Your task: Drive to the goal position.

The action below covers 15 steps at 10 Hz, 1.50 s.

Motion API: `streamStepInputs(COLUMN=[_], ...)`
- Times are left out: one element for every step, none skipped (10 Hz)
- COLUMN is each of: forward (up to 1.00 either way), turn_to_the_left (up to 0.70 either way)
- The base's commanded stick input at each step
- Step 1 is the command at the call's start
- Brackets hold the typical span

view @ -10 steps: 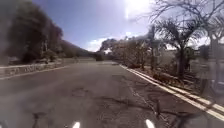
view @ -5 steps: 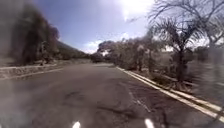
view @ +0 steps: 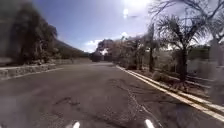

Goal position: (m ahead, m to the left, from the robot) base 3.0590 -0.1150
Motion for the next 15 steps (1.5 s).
streamStepInputs(forward=[0.5, 0.5, 0.5, 0.5, 0.5, 0.5, 0.5, 0.5, 0.5, 0.5, 0.5, 0.5, 0.5, 0.5, 0.5], turn_to_the_left=[0.0, 0.0, 0.0, 0.0, 0.0, 0.0, 0.0, 0.0, 0.0, 0.0, 0.0, 0.0, 0.0, 0.0, 0.0])
